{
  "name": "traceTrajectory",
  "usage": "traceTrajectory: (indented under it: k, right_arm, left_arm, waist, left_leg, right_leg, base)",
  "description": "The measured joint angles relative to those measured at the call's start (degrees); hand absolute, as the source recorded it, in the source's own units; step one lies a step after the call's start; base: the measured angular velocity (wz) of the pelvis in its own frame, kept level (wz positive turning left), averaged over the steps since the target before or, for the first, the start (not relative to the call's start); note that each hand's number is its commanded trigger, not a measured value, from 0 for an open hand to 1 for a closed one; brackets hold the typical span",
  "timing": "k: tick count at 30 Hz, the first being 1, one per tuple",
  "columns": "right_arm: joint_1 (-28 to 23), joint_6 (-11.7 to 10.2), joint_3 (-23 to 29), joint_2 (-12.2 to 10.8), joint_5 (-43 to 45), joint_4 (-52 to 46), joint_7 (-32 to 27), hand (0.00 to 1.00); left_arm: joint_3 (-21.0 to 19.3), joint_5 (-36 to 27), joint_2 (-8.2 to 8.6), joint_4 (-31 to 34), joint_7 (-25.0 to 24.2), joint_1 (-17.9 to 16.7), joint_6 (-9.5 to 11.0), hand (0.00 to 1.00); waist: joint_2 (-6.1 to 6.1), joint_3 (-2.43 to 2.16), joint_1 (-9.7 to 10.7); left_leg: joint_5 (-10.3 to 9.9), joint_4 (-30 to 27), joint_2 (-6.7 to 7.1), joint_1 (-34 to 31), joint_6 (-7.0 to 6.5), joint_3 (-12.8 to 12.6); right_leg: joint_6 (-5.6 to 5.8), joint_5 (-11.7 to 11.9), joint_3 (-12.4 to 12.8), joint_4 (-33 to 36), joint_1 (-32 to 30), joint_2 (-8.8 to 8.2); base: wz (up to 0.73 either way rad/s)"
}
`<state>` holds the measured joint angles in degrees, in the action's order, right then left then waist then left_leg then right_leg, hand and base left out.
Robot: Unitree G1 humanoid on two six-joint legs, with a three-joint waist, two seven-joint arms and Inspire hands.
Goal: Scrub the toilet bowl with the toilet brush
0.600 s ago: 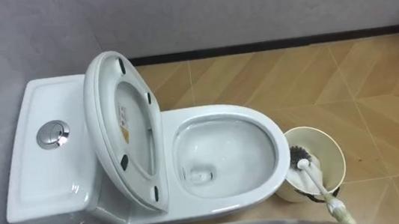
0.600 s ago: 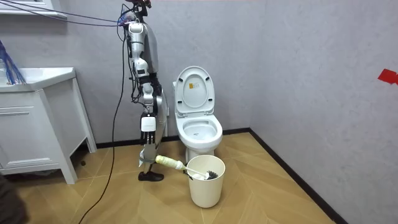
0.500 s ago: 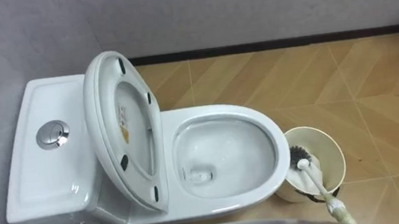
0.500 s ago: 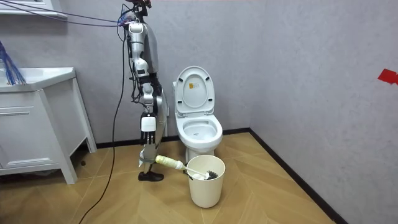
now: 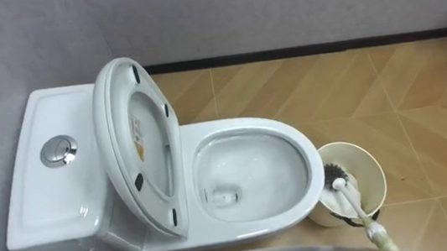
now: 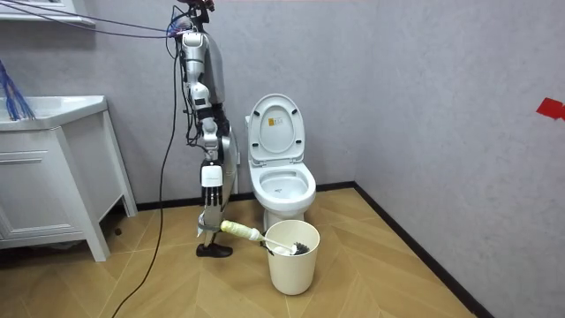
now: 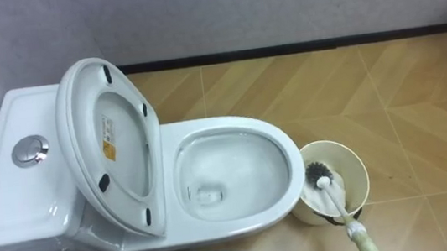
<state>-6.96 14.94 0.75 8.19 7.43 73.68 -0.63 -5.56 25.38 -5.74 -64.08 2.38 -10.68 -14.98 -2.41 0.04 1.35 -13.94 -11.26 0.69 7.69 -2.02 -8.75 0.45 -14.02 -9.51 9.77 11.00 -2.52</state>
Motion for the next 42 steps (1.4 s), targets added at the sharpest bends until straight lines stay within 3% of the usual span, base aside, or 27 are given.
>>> traceTrajectory:
  k: [5, 10, 18, 23, 32, 37, 40, 42]
  right_arm:
    - [-1.6, -0.7, 6.5, -0.1, -6.9, 0.0, -3.1, 0.00]
    - [-2.7, -2.3, 9.1, 0.0, -9.4, 0.0, -5.7, 0.00]
    - [-2.7, -5.7, 10.6, 0.5, -9.9, -3.5, -9.8, 0.00]
    - [-0.5, -7.1, 10.5, 0.9, -10.2, -5.1, -10.5, 0.00]
    - [2.9, -8.1, 9.9, 2.6, -10.1, -7.6, -11.3, 0.00]
    - [5.7, -8.7, 9.8, 3.4, -9.5, -7.3, -11.8, 0.00]
    - [7.1, -9.3, 9.5, 3.8, -9.5, -6.9, -12.5, 0.00]
    - [8.7, -9.4, 9.5, 4.2, -9.7, -6.5, -13.7, 0.00]
  left_arm:
    - [-3.0, 0.0, 0.11, 0.0, 0.7, -0.7, 0.3, 0.00]
    - [-6.0, 0.0, -0.01, 0.0, 1.6, -1.0, 1.5, 0.00]
    - [-7.9, 0.2, -0.57, 0.7, 2.9, -1.4, 3.5, 0.00]
    - [-7.8, 0.2, -2.48, 2.0, 3.4, -1.3, 4.2, 0.00]
    - [-7.7, 1.8, -3.64, 2.7, 3.5, 0.0, 5.8, 0.00]
    - [-7.3, 1.7, -4.91, 3.4, 3.7, 1.3, 6.9, 0.00]
    - [-5.0, 1.7, -5.43, 3.5, 3.7, 2.4, 8.1, 0.00]
    - [-4.2, 1.1, -5.42, 3.3, 3.9, 4.0, 8.6, 0.00]
  waist:
    - [0.60, 0.02, 0.1]
    - [0.89, 0.11, 0.3]
    - [0.28, 0.12, 0.0]
    - [-0.63, 0.09, -0.2]
    - [-0.80, -0.22, -0.4]
    - [-0.64, 0.00, -0.3]
    - [-0.11, 0.17, -0.3]
    - [0.51, 0.53, -0.4]
  left_leg:
    - [0.0, 0.1, -0.03, 0.5, 0.00, 0.0]
    - [0.0, 0.1, -0.10, 0.9, 0.00, -0.1]
    - [0.0, 0.5, 0.02, 0.9, -0.07, -1.1]
    - [0.0, 0.1, -0.01, 0.4, -0.08, -1.1]
    - [-0.2, -2.2, 0.01, -6.0, -0.32, -0.1]
    - [-0.4, -6.5, -0.25, -12.2, -0.70, 0.1]
    - [-0.9, -10.0, -0.94, -16.9, -1.32, 0.6]
    - [-1.1, -12.0, -1.25, -20.4, -1.66, 1.4]
  right_leg:
    - [-0.01, 0.0, 0.0, 0.3, 0.1, 0.00]
    - [-0.01, 0.0, 0.2, 0.9, 0.2, -0.01]
    - [0.03, 0.0, 1.6, 0.2, 0.0, -0.05]
    - [0.03, 0.0, 1.7, 0.0, -0.5, 0.04]
    - [0.01, 0.1, 0.3, 2.0, -5.5, -0.05]
    - [-0.02, 0.2, -1.0, 3.6, -10.1, -0.35]
    - [-0.04, 0.2, -2.0, 6.0, -13.9, -0.39]
    - [-0.04, 0.1, -2.9, 7.8, -17.1, -0.44]
  base:
    - [0.00]
    - [-0.02]
    - [-0.07]
    - [0.00]
    - [0.06]
    - [0.13]
    - [0.19]
    - [0.16]
